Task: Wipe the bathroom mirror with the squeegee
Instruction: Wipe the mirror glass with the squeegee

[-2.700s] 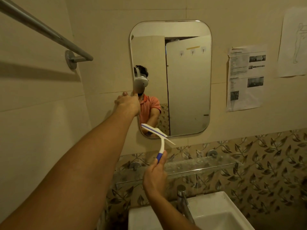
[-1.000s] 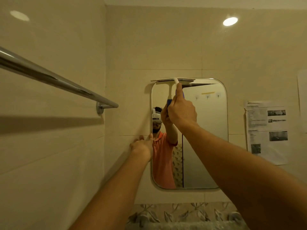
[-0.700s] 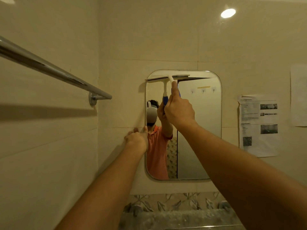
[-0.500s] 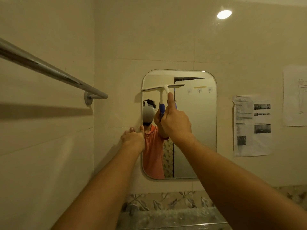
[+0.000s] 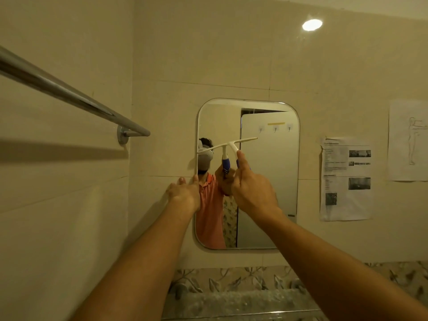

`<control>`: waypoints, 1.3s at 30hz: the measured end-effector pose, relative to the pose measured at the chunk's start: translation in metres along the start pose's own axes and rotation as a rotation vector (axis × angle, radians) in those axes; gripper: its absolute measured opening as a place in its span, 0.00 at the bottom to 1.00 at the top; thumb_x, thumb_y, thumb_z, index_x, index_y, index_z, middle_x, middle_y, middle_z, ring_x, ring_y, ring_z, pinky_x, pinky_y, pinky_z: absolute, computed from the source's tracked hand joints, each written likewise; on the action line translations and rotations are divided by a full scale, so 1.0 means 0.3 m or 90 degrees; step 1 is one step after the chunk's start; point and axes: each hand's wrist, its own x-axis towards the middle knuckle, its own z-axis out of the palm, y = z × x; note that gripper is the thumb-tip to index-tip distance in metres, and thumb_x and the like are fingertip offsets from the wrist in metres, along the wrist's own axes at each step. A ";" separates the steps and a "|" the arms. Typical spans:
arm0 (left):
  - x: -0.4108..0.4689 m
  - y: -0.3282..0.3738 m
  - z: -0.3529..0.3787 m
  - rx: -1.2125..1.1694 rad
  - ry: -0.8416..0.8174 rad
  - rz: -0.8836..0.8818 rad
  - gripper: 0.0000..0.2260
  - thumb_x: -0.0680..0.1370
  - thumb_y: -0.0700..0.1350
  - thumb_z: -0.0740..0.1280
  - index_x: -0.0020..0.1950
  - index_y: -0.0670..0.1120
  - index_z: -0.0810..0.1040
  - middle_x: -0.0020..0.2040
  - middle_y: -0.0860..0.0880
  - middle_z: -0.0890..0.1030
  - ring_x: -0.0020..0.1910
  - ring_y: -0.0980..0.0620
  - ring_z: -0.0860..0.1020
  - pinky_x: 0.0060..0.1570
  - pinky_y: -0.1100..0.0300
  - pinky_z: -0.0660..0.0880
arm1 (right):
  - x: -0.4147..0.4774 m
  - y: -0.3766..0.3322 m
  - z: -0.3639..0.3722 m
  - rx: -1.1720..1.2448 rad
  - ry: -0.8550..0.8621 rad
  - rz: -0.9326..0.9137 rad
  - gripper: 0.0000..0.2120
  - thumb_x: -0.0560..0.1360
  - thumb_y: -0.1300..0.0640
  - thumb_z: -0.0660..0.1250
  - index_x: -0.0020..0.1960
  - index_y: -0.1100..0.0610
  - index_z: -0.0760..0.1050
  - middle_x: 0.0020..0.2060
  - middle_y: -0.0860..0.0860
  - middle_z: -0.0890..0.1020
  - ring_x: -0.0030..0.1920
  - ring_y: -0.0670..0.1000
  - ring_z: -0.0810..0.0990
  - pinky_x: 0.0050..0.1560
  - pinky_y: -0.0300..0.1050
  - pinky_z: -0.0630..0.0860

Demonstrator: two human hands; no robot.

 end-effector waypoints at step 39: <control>-0.016 0.016 -0.024 0.006 -0.034 -0.046 0.42 0.79 0.47 0.66 0.82 0.53 0.38 0.81 0.39 0.48 0.77 0.35 0.55 0.73 0.42 0.61 | 0.197 0.152 -0.018 -0.099 -0.010 -0.142 0.34 0.85 0.42 0.54 0.81 0.39 0.33 0.31 0.53 0.76 0.26 0.51 0.76 0.27 0.47 0.79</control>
